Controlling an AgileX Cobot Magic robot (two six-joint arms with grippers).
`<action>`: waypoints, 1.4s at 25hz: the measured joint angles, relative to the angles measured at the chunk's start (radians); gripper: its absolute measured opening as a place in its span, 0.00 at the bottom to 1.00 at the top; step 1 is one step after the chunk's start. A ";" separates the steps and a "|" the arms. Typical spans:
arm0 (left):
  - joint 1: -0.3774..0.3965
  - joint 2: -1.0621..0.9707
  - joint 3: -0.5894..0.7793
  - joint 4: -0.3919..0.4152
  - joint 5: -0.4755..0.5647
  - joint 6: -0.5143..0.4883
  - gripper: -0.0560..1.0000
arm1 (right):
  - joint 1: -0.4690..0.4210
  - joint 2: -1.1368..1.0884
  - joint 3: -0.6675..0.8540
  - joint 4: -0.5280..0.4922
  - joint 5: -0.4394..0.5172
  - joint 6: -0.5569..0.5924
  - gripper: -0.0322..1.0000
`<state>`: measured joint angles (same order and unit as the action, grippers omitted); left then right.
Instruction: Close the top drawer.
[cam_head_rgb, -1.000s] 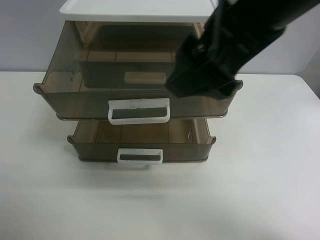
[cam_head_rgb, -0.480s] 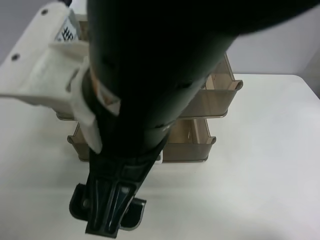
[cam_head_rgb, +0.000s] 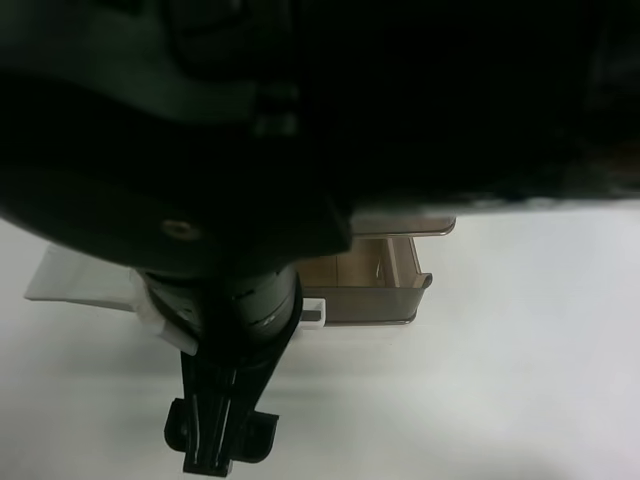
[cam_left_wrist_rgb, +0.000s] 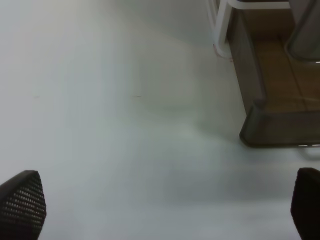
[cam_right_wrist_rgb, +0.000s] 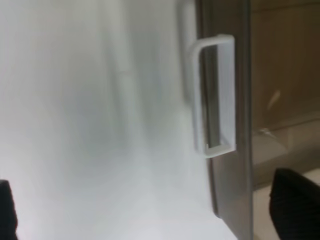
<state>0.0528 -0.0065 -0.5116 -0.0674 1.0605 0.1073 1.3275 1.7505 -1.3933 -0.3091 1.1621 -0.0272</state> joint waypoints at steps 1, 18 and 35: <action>0.000 0.000 0.000 0.000 0.000 0.000 0.99 | -0.012 0.000 0.000 0.000 -0.001 0.002 0.99; 0.000 0.000 0.000 0.000 0.000 0.000 0.99 | -0.127 0.000 -0.021 0.136 -0.042 -0.018 0.99; 0.000 0.000 0.000 0.000 0.000 0.000 0.99 | -0.284 0.000 -0.091 -0.023 -0.205 -0.073 0.99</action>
<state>0.0528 -0.0065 -0.5116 -0.0674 1.0605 0.1073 1.0432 1.7505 -1.4846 -0.3318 0.9566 -0.1005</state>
